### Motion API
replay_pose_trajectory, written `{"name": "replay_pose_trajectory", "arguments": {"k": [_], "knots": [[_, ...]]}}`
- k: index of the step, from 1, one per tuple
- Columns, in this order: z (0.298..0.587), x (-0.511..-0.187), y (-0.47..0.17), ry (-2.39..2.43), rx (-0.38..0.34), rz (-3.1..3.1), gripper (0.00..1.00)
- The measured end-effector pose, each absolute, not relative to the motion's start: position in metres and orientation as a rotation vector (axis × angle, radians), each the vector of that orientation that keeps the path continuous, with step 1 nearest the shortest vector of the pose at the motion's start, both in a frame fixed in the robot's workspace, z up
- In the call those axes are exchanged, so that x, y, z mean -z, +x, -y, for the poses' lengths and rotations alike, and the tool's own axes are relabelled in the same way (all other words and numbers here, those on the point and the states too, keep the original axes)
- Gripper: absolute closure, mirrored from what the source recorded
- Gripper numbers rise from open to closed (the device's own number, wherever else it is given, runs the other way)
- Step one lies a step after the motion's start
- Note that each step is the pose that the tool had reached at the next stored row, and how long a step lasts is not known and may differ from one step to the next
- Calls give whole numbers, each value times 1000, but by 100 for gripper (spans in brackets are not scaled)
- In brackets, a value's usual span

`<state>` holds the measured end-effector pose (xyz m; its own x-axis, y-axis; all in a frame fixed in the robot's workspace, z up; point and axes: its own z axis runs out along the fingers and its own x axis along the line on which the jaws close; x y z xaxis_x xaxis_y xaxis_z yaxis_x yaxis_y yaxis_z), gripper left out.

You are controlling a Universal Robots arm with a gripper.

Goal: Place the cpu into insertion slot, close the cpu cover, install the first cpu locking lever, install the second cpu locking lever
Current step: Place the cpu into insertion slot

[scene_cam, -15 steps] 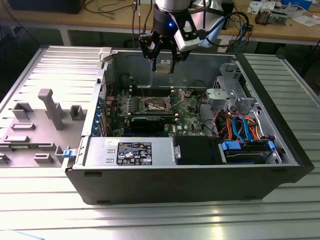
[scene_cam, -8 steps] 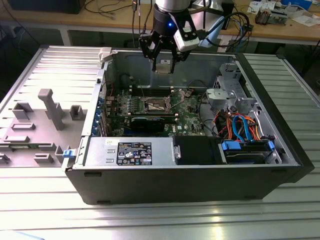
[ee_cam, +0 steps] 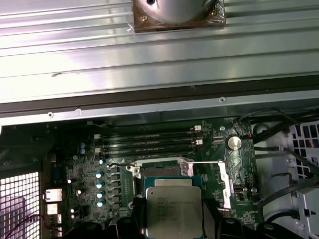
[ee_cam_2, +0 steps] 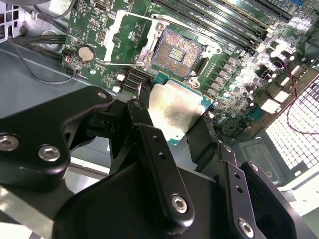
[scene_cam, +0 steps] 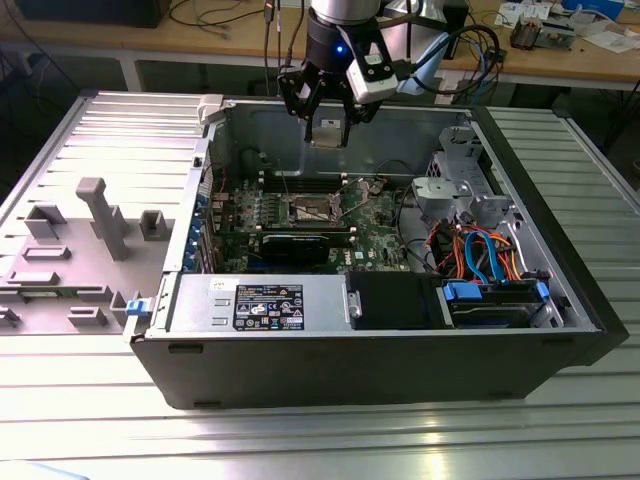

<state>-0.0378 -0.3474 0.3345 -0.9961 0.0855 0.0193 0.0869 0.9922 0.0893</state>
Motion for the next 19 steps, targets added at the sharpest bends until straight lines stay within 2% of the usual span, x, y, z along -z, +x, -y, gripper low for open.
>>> {"name": "replay_pose_trajectory", "arguments": {"k": [19], "knots": [[347,-334,-38,-181,141,3119,45]]}}
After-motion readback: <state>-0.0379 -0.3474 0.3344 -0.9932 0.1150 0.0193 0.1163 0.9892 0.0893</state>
